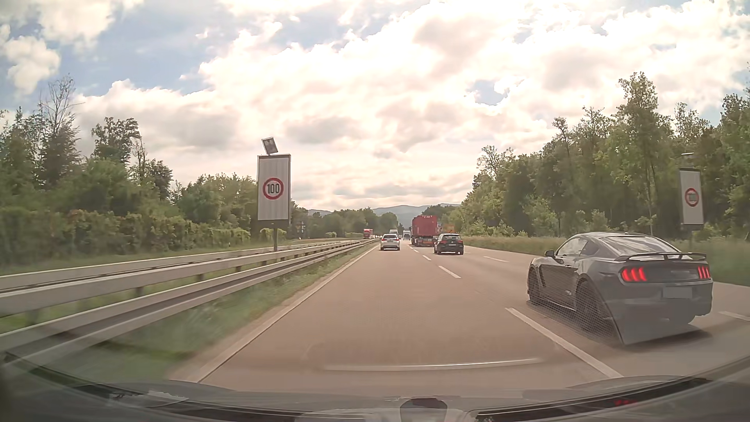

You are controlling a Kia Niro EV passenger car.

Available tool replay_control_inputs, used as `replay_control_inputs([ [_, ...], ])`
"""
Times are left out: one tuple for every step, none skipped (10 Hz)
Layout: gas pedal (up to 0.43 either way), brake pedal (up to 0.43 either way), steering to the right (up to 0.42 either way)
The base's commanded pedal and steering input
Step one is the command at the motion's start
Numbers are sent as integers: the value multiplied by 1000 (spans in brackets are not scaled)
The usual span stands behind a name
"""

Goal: Follow the waypoints while adhering to traffic rules and regulations

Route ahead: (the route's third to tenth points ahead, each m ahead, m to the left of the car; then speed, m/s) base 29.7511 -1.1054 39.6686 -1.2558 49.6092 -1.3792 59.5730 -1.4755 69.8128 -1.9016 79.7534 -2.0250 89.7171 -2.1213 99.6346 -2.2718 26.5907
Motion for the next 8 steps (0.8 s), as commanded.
replay_control_inputs([
  [67,0,4],
  [59,0,4],
  [59,0,3],
  [47,0,3],
  [47,0,3],
  [47,0,3],
  [47,0,3],
  [59,0,3],
])
